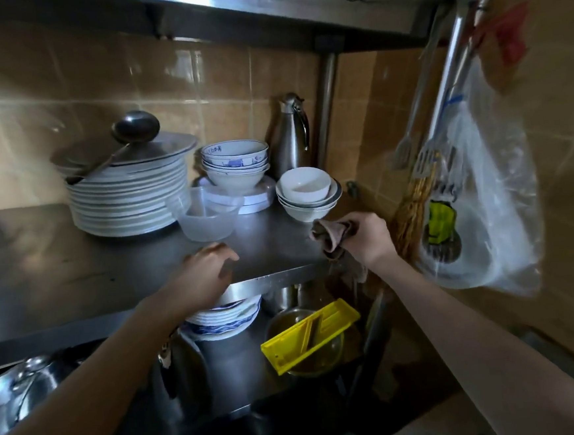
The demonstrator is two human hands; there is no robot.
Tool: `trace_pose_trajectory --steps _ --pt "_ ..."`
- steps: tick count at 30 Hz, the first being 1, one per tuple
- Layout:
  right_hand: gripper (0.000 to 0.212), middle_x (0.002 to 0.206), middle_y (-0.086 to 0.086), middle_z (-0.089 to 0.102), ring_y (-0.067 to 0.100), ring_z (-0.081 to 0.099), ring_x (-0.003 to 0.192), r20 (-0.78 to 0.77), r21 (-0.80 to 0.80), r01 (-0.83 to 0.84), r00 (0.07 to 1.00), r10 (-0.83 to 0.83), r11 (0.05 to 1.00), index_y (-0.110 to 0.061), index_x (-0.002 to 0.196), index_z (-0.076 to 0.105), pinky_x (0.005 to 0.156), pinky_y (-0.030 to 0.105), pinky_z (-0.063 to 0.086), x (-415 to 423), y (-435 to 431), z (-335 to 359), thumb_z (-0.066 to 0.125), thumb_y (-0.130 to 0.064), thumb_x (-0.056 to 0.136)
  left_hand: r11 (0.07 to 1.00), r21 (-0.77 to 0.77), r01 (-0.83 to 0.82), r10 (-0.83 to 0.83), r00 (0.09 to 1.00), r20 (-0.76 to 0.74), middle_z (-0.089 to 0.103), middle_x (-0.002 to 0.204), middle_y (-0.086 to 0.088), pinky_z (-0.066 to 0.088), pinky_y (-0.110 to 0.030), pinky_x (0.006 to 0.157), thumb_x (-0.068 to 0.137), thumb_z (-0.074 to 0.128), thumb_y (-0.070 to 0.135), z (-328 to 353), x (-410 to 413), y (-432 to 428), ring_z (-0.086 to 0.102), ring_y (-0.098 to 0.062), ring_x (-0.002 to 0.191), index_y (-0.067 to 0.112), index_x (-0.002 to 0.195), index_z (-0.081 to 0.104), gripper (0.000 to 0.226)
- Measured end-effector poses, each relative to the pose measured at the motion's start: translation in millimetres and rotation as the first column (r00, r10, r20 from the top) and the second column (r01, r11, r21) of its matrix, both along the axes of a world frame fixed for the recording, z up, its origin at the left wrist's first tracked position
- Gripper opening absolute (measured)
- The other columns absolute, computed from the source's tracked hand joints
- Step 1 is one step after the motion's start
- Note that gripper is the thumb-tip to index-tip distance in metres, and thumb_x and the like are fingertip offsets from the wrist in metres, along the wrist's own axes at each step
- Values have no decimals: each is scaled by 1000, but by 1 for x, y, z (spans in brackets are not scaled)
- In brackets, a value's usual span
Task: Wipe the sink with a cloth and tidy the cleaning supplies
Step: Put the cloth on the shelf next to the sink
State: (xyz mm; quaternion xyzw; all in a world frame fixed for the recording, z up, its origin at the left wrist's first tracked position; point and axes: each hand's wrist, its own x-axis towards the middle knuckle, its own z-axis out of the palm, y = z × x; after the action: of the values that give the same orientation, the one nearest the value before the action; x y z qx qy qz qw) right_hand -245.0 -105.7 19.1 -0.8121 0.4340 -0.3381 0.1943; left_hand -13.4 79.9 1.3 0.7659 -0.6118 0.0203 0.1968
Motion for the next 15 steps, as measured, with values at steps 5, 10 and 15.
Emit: trace_pose_trajectory --steps 5,10,15 --pt "21 95 3 73 24 67 89 -99 -107 37 994 -48 994 -23 101 71 73 32 55 33 -36 13 65 -17 81 1000 7 9 -9 1000 15 53 125 0 38 -32 95 91 51 23 0 25 -16 50 -18 116 23 116 55 26" --pt "21 101 5 71 27 65 94 -231 -103 22 972 -46 994 -24 101 70 76 35 53 51 -50 -4 63 -19 82 1000 2 5 -5 1000 19 52 125 0 37 -33 94 90 50 25 -5 40 -24 49 -19 116 24 116 55 26" --pt "35 113 4 67 27 62 104 -393 -61 -25 920 -1 998 -27 109 66 85 32 49 58 -45 -38 58 -10 80 1000 -5 24 -24 1000 -6 50 127 0 33 -32 94 92 47 25 -13 39 -26 46 -17 119 24 118 54 27"
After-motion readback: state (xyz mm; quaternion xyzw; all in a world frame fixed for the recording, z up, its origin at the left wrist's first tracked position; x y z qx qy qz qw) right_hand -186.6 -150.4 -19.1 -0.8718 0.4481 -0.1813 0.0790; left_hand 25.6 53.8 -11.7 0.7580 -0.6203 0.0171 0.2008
